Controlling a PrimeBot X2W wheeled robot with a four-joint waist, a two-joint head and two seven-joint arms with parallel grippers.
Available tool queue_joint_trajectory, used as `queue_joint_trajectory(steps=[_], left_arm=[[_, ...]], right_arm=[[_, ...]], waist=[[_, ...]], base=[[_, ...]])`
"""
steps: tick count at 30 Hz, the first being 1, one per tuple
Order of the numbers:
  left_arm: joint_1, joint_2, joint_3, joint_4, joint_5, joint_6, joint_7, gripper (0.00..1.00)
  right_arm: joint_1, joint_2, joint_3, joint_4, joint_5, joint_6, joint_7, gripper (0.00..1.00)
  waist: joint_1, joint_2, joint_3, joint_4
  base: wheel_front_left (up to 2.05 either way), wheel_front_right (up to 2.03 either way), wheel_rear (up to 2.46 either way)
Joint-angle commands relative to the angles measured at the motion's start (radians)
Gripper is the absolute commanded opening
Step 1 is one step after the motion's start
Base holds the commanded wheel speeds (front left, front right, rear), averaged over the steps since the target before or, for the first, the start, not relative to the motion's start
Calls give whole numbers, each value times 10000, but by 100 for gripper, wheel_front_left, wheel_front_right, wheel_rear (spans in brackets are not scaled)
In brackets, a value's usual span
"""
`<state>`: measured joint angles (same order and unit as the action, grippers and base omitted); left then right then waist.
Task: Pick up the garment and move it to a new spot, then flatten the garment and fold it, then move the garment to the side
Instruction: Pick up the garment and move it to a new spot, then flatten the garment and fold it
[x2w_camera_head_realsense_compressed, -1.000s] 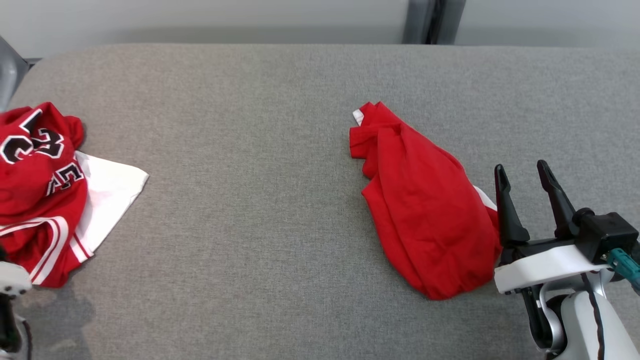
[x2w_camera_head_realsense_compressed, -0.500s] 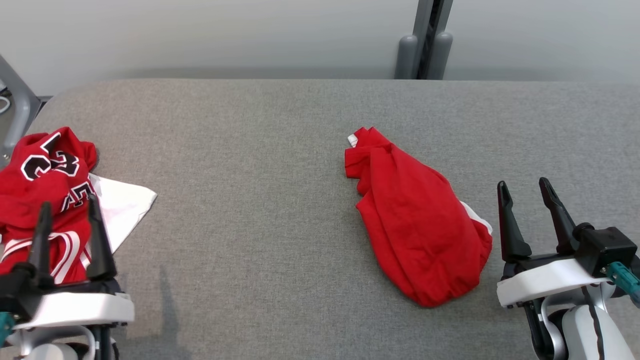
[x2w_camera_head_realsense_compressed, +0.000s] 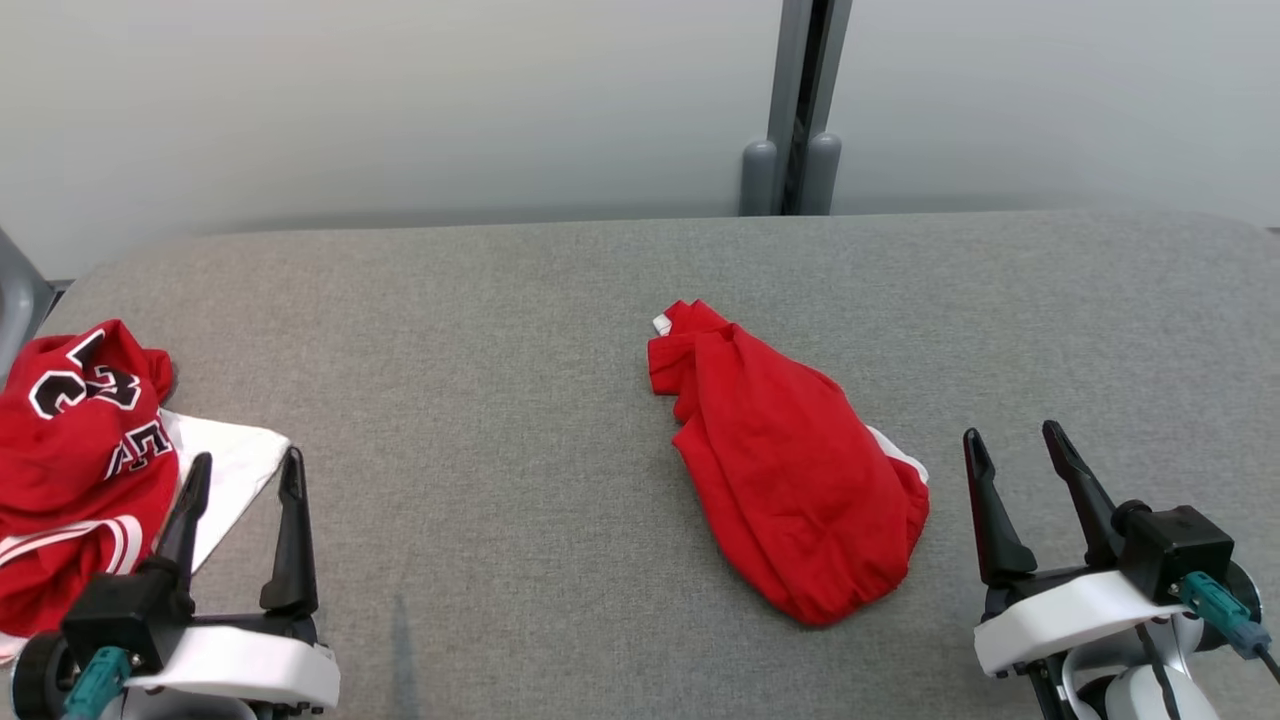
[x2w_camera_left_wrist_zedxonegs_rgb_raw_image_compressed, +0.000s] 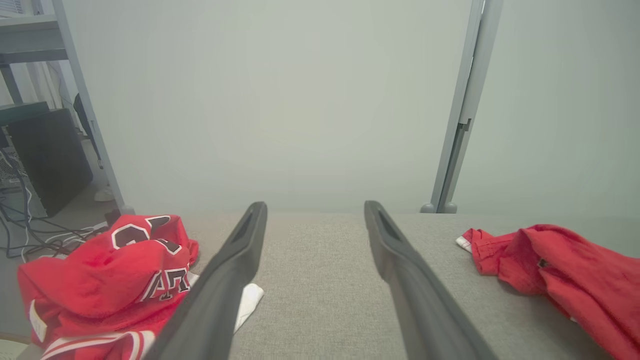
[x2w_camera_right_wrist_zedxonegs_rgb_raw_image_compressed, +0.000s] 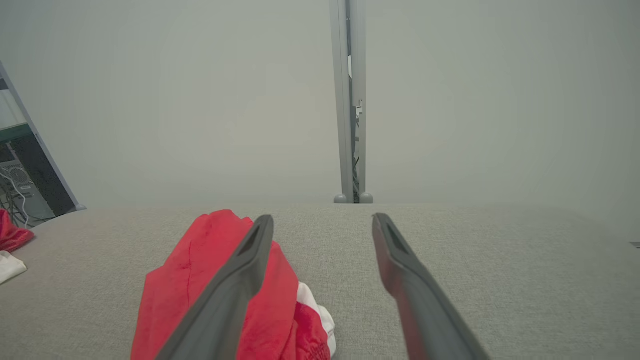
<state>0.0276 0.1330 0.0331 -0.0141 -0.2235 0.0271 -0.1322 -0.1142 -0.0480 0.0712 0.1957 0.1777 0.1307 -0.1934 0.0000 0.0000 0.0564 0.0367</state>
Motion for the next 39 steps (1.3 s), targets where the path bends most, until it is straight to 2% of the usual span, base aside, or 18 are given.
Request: queue_joint_trajectory(steps=[1,16,39], left_arm=[[126,76,-42,25,47,-24,33,100],[492,180,-347,246,219,107,300,100],[214,333,-471,625,21,213,265,100]], right_arm=[[146,-58,18,-81,67,1,67,100],[1028,-57,-3,-553,208,1,434,100],[929,-57,-28,-617,312,1,411,100]], waist=[[0,0,-171,-126],[0,0,-687,-275],[0,0,-547,-292]], base=[[0,0,0],[0,0,0],[0,0,0]])
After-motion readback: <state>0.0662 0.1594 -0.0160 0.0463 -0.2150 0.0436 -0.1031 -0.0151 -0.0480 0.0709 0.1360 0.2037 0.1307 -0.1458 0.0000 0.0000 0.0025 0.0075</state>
